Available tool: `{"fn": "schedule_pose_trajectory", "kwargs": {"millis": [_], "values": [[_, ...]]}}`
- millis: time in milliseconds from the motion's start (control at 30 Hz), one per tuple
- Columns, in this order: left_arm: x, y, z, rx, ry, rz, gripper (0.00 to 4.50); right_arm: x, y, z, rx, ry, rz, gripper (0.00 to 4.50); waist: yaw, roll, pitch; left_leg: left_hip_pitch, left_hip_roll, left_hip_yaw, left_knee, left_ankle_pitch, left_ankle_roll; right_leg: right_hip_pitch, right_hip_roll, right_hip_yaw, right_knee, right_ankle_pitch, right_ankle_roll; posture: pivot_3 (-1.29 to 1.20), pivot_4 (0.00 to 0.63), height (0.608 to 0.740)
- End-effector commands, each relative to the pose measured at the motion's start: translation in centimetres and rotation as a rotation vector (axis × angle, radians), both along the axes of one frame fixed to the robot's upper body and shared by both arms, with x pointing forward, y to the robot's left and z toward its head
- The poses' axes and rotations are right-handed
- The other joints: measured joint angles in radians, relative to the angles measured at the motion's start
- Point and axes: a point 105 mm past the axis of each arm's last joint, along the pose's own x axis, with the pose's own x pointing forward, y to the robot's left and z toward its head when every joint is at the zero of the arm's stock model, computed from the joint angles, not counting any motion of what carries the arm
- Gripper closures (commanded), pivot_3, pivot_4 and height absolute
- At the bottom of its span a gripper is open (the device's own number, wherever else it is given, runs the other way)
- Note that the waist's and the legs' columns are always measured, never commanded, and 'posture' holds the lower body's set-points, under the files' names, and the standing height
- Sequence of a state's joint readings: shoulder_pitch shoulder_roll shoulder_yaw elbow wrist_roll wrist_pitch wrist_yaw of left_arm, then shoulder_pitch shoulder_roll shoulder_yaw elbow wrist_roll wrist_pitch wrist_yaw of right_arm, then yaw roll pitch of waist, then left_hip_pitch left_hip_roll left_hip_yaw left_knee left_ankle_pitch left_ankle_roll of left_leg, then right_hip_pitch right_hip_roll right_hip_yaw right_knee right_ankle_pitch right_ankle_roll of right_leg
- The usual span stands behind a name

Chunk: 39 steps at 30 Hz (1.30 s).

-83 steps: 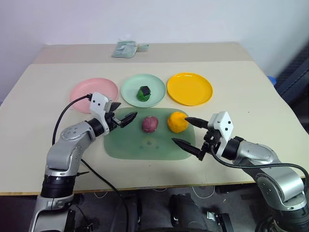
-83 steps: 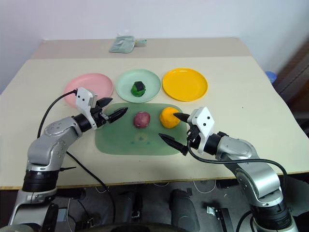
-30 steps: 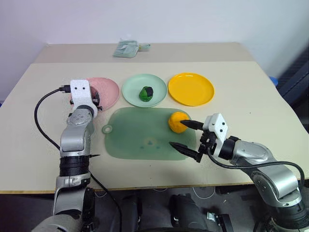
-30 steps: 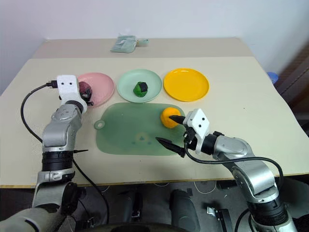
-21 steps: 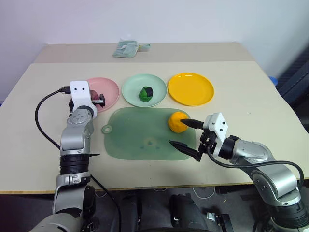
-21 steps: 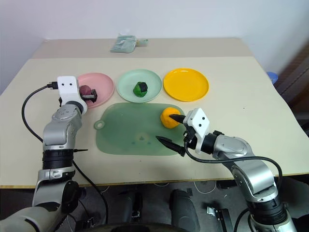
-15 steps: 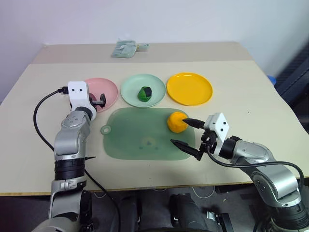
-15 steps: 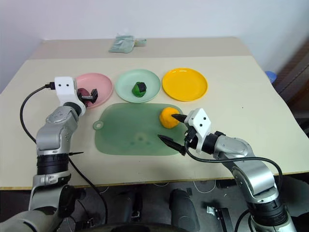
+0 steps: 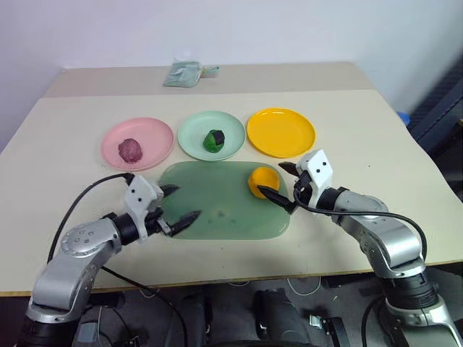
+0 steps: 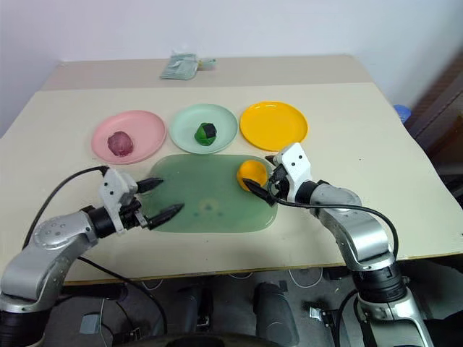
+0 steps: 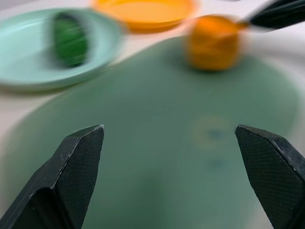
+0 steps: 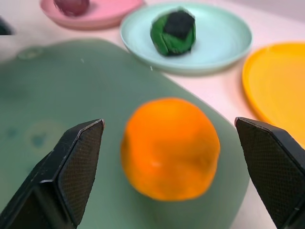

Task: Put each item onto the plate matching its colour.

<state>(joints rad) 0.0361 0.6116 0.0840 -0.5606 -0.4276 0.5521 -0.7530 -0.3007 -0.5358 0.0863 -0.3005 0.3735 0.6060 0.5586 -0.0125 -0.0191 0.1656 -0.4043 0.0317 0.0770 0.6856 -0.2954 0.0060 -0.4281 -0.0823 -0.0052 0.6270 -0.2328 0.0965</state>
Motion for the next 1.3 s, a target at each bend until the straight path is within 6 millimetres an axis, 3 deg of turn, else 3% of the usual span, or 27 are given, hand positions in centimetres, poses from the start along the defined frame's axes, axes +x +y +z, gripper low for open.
{"fn": "schedule_pose_trajectory", "kwargs": {"millis": [33, 333, 500, 700, 833, 1033, 1233, 1300], "values": [[-1.2, -1.4, 0.6, 0.002, -0.036, -0.086, 0.03, 0.5, 0.4, 0.1, -0.028, -0.017, 0.007, 0.0, 0.0, 0.0, 0.0, 0.0, 0.0, 0.0, 0.0, 0.0, 0.0, 0.0, 0.001, 0.0, 0.0, 0.0, 0.0, 0.0, 0.15, 0.74], [-1.7, -2.1, 0.4, 0.012, -0.036, -0.123, 0.03, 0.9, 0.7, -1.0, -0.038, 0.018, -0.001, 0.0, 0.001, 0.0, 0.0, 0.0, 0.0, 0.0, 0.0, 0.0, 0.0, 0.0, 0.001, 0.0, 0.0, 0.0, 0.0, 0.0, 0.15, 0.74], [-1.6, -2.0, 0.2, 0.016, -0.036, -0.113, 0.0, 1.2, 0.7, -0.2, 0.007, -0.005, -0.02, 1.57, 0.0, 0.0, 0.0, 0.0, 0.0, 0.0, 0.0, 0.0, 0.0, 0.0, 0.001, 0.0, 0.0, 0.0, 0.0, 0.0, 0.15, 0.74], [-0.9, -1.0, 0.1, 0.027, -0.06, -0.038, 0.0, 2.0, 1.4, 3.0, 0.094, -0.085, -0.019, 1.57, -0.001, 0.0, 0.0, 0.0, 0.0, 0.0, 0.0, 0.0, 0.0, 0.0, 0.001, 0.0, 0.0, 0.0, 0.0, 0.0, 0.15, 0.74], [0.4, 0.2, 0.5, -0.007, -0.092, 0.073, 0.0, 5.3, 1.1, 4.5, 0.107, -0.12, -0.13, 1.57, -0.003, 0.001, 0.0, 0.0, 0.0, 0.0, 0.0, 0.0, 0.0, -0.001, 0.002, 0.0, 0.001, 0.0, 0.0, 0.0, 0.15, 0.74], [0.3, 0.1, 0.2, -0.021, -0.097, 0.107, 0.0, 11.8, -1.0, 3.8, 0.032, -0.09, -0.372, 1.57, -0.001, 0.001, 0.001, 0.0, -0.001, 0.001, 0.0, 0.0, 0.0, -0.001, 0.001, 0.0, 0.001, 0.0, 0.0, 0.0, 0.15, 0.74], [-0.1, 0.3, 0.4, -0.016, -0.108, 0.133, 0.0, 13.7, -1.4, 3.0, 0.031, -0.062, -0.405, 1.57, -0.008, 0.002, 0.001, -0.002, -0.001, 0.001, -0.002, 0.0, 0.0, -0.003, 0.002, 0.0, 0.0, 0.002, 0.003, 0.0, 0.15, 0.74], [-0.2, 0.2, 0.5, -0.017, -0.11, 0.137, 0.0, 13.9, -1.6, 2.9, 0.034, -0.058, -0.402, 0.64, -0.008, 0.002, 0.001, -0.002, 0.0, 0.001, -0.002, 0.0, 0.0, -0.003, 0.002, 0.0, 0.001, 0.002, 0.004, 0.0, 0.15, 0.74]]}}
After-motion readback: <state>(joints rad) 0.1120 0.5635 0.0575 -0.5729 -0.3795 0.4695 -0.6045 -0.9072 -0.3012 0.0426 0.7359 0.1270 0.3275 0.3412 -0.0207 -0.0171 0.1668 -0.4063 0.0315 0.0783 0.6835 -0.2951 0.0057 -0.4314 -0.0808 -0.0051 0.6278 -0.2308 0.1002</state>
